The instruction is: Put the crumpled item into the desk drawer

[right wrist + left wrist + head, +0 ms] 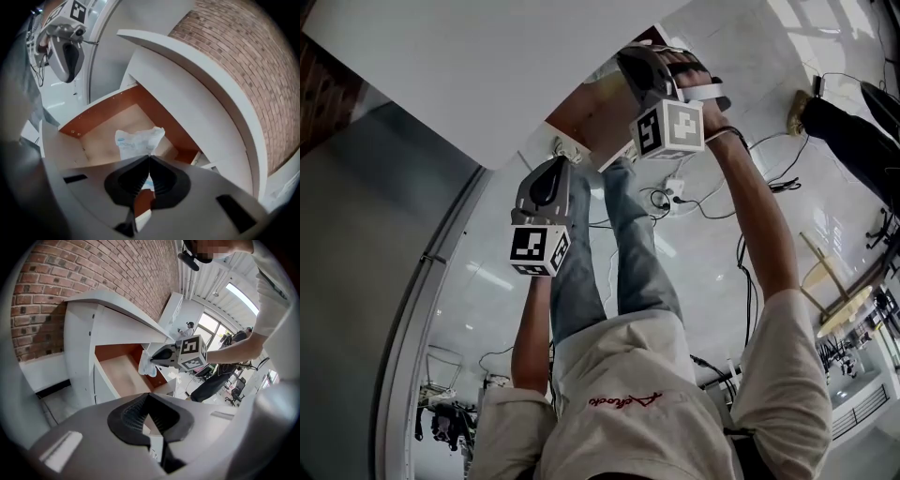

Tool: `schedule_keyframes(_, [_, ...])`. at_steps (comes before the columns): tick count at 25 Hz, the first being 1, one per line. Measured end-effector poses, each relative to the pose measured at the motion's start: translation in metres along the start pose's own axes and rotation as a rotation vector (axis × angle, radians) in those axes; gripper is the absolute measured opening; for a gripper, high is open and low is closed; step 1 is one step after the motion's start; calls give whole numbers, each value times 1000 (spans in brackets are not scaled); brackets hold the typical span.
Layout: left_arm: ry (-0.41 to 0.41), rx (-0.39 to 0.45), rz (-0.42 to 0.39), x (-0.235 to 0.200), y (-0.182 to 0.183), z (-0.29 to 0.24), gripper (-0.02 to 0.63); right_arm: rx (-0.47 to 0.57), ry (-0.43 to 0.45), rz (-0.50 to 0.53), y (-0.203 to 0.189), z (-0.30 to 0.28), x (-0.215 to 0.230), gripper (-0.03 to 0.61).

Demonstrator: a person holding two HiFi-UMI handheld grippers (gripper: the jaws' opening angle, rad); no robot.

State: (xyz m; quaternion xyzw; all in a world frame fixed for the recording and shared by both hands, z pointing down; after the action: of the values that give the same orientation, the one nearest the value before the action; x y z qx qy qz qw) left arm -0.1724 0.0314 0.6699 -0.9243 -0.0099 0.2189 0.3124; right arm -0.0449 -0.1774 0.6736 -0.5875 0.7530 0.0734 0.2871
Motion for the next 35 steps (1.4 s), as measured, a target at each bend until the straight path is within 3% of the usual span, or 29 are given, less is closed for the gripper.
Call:
schedule_keyframes(8, [-3, 18, 11, -2, 6, -1, 9, -43, 149, 39, 8, -43, -22, 14])
schedule_keyframes(14, [-1, 5, 20, -5, -1, 0, 9, -99, 279, 224, 11, -65, -70, 14])
schedule_keyframes(17, [-1, -2, 25, -5, -4, 0, 9, -115, 316, 267, 11, -73, -81, 14])
schedule_keyframes(26, [0, 2, 33, -9, -5, 0, 9, -125, 428, 182, 14, -80, -84, 15])
schedule_keyframes(35, [0, 6, 28, -9, -3, 2, 9, -98, 378, 203, 17, -70, -77, 15])
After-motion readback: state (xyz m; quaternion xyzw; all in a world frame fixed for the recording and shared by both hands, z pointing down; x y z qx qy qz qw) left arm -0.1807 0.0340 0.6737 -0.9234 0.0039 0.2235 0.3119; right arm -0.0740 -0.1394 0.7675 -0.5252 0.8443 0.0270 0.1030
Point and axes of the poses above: the fingertips, and each gripper's own axes: z backward along the fingers, x to its right, y out of its top, the point moved 9 cm from there along z, backward along the fingers, and after that the axes turned 12 degrees about -x, right-handed, at the moved point
